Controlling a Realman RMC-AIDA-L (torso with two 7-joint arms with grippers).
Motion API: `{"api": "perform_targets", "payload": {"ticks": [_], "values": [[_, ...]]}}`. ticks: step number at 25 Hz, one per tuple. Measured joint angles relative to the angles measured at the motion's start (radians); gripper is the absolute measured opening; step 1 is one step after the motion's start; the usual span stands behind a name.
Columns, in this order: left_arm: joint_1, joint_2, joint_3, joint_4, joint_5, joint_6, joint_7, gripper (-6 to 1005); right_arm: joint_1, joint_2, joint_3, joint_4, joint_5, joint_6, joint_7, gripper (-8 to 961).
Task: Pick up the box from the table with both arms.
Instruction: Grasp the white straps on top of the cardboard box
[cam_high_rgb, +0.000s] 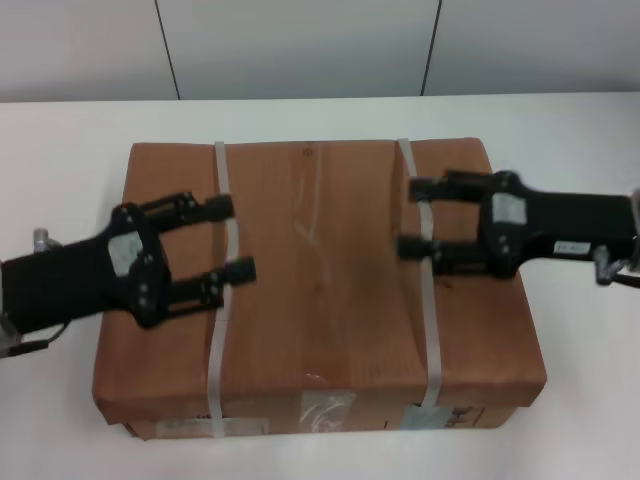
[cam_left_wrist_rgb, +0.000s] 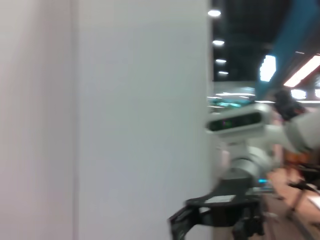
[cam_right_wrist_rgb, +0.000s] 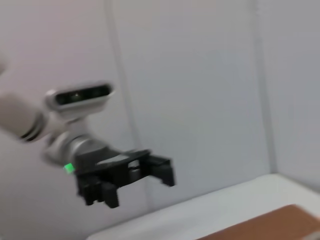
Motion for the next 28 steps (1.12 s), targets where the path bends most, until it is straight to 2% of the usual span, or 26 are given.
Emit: {"api": "perform_targets", "payload": {"ticks": [7, 12, 18, 23, 28], "values": [[0.041, 0.0, 0.0, 0.002, -0.106, -0.139, -0.196, 727, -0.034, -0.004, 0.066, 0.002, 0.009, 0.163, 0.115, 831], [0.044, -0.001, -0.001, 0.033, -0.108, -0.264, -0.322, 728, -0.044, -0.007, 0.063, 0.022, 0.003, 0.271, 0.204, 833], [0.039, -0.002, -0.002, 0.098, -0.081, -0.409, -0.376, 727, -0.027, -0.027, 0.053, 0.099, -0.011, 0.339, 0.285, 833], [0.037, -0.002, -0.002, 0.126, -0.069, -0.476, -0.388, 728, -0.008, -0.023, 0.054, 0.117, -0.059, 0.379, 0.318, 833], [0.035, -0.002, -0.002, 0.14, -0.058, -0.522, -0.397, 722, 0.023, -0.009, 0.047, 0.156, -0.089, 0.404, 0.32, 833]]}}
